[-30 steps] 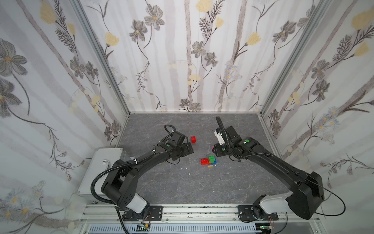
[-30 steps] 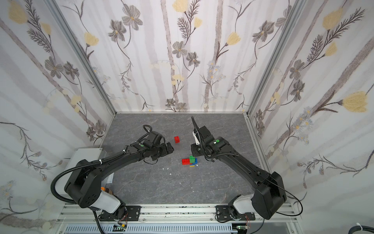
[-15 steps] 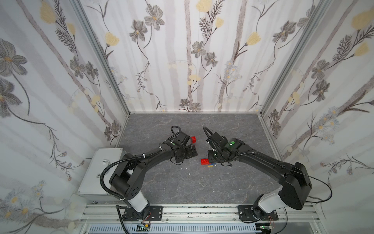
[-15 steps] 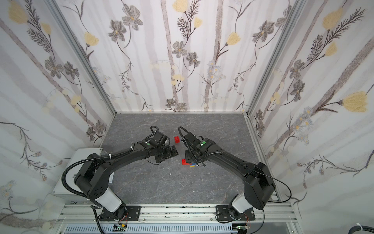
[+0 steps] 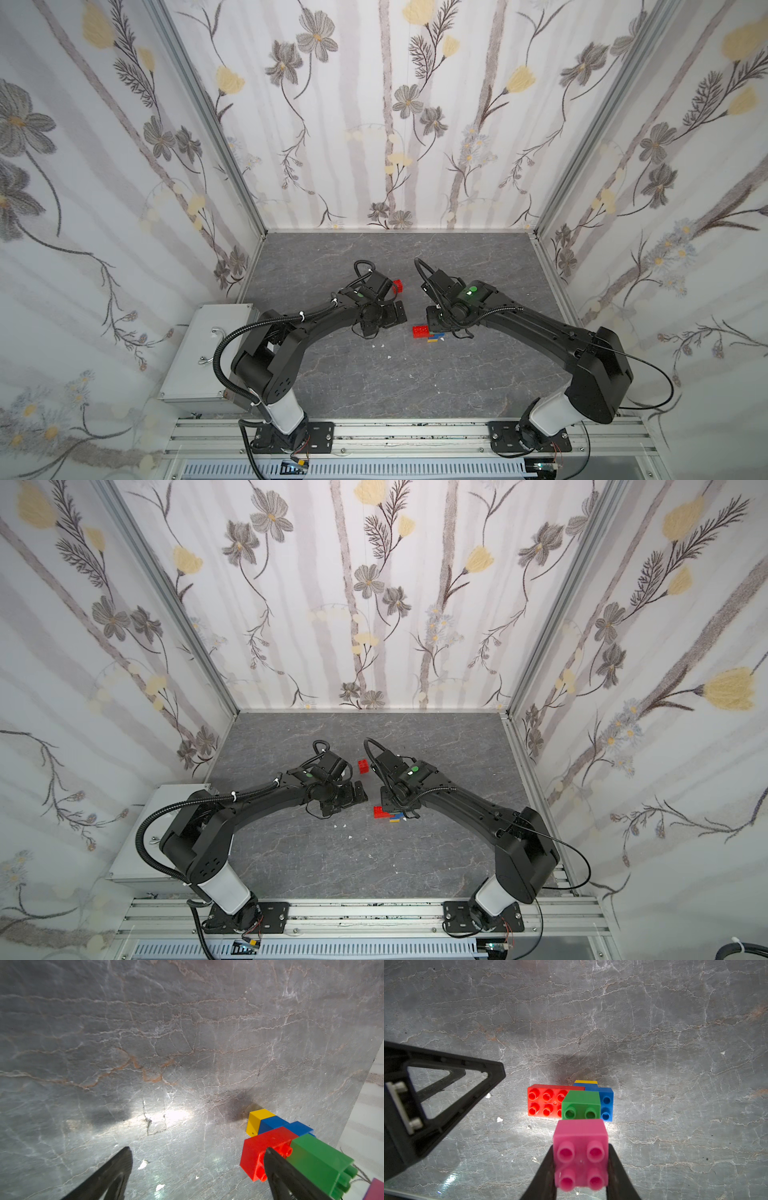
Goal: Assemble the number 4 with lego
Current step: Assemble the lego brick with the lego brick.
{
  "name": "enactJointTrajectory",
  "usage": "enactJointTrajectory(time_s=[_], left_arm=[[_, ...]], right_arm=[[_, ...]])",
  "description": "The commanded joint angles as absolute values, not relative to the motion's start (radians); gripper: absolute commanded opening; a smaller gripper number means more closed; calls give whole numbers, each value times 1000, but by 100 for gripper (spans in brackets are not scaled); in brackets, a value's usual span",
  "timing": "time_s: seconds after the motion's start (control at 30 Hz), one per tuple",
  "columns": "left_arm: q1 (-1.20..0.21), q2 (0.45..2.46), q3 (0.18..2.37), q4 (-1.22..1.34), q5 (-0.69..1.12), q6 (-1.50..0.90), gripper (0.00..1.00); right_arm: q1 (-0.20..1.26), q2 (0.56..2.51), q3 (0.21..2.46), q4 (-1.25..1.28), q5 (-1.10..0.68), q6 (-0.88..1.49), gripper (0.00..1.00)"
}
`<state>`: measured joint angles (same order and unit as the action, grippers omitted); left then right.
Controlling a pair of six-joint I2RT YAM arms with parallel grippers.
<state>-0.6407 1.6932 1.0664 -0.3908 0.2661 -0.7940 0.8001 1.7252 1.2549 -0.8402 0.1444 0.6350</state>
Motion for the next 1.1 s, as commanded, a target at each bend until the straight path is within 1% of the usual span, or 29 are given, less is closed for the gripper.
enactJointTrajectory(time_s=[0.0,1.07], left_arm=[[-641,1697,1072,-403,266,-807,100],[-643,1713,1071,-400,275,-805,100]], right_arm=[[802,1736,1269,-832,168,627,0],[802,1760,1232,-818,127,635,0]])
